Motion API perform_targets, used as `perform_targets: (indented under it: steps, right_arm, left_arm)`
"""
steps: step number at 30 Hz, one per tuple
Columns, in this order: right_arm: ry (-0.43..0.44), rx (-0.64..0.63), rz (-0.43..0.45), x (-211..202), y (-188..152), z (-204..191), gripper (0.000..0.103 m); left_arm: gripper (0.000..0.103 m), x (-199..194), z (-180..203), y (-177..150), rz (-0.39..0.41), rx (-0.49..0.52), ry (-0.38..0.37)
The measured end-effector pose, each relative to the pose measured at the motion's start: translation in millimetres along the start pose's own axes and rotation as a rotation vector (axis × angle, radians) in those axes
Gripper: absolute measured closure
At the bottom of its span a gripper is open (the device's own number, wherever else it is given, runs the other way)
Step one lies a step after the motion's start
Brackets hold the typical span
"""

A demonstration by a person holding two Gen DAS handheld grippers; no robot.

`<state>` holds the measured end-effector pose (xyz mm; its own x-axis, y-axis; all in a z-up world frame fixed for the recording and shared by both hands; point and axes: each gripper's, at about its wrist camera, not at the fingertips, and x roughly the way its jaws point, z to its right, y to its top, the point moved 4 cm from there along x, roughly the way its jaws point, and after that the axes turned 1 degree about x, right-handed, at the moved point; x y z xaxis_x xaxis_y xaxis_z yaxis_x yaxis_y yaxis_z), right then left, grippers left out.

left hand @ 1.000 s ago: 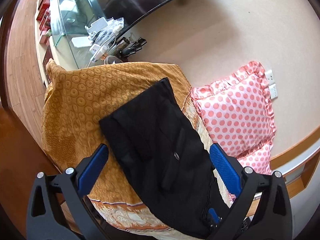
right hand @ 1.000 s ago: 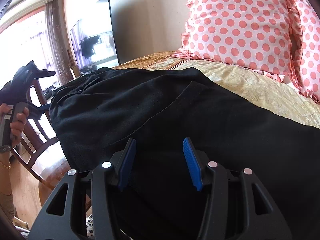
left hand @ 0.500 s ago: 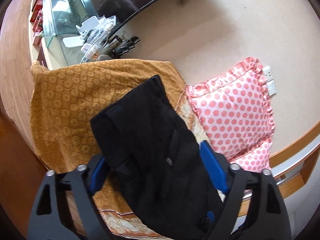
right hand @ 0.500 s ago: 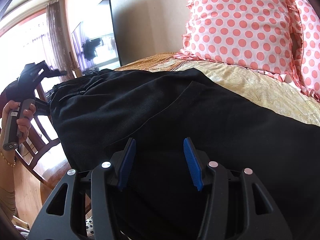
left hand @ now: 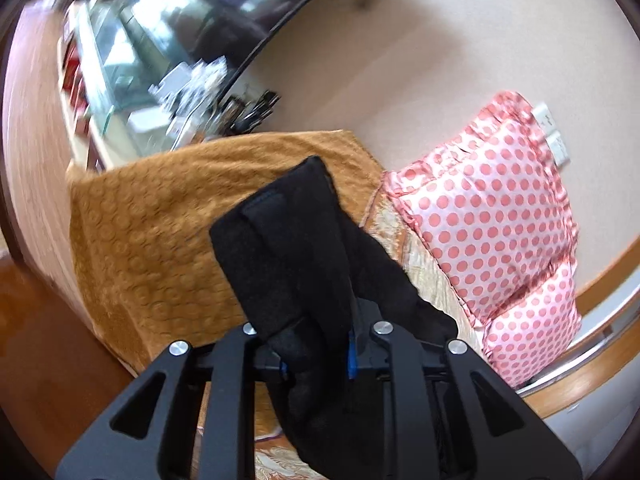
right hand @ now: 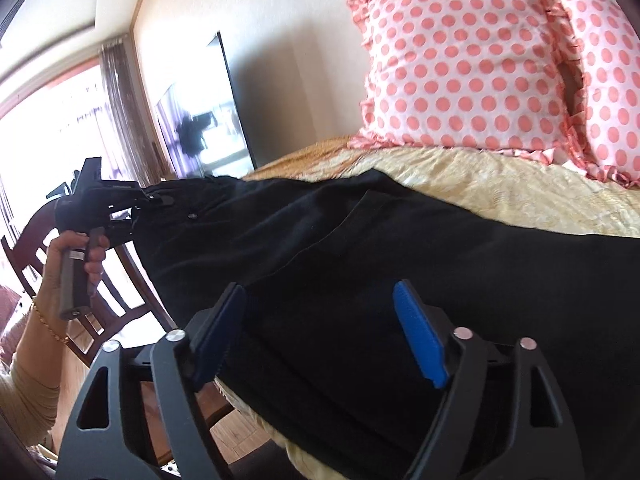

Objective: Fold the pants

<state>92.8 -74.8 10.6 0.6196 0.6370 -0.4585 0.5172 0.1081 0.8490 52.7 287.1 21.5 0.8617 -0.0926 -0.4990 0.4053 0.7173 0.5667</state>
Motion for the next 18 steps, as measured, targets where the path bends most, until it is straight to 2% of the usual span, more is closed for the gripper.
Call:
perform_targets:
  steps: [3,7,12,18]
  right_arm:
    - [-0.030,0.011,0.040,-28,2,13,0.021]
    - [-0.074,0.065,0.069,-56,-1,35,0.020]
    - [-0.137,0.165,0.118,-91,-10,69,0.020]
    - [-0.217,0.273,0.167,-140,-24,112,0.020]
  left_arm:
    - [0.085,-8,41,-1,0.023,0.111,-0.040]
    - [0.085,-14,110,-9,0.015,0.257,-0.144]
    - [0.085,-9,200,-36,-0.054,0.387,-0.306]
    - [0.085,16,285,-93,-0.176,0.524,-0.439]
